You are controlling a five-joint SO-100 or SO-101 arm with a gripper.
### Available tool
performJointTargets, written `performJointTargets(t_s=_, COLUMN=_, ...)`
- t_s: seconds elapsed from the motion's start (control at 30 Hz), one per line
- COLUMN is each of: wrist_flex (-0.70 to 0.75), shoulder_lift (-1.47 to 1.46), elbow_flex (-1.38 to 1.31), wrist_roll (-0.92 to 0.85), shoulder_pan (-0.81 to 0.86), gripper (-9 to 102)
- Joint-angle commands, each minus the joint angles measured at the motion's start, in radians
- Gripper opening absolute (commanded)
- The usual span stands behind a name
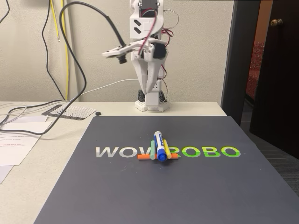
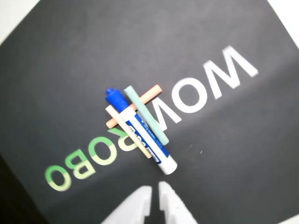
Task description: Pick up the blue marker.
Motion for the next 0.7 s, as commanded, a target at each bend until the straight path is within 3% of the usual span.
performJointTargets(t_s=0.0, wrist_flex=-0.023, shoulder_lift=0.002, elbow_flex=-0.046, wrist_roll=-0.16, shoulder_pan=-0.023, gripper=3)
performJointTargets(t_s=0.47, wrist_flex=-0.06, shoulder_lift=-0.069, elbow_flex=-0.046, wrist_roll=-0.408, shoulder_pan=0.002, gripper=11)
performJointTargets(t_s=0.67, wrist_flex=-0.015, shoulder_lift=-0.104, elbow_flex=-0.046, wrist_roll=-0.529, shoulder_pan=0.031, gripper=25)
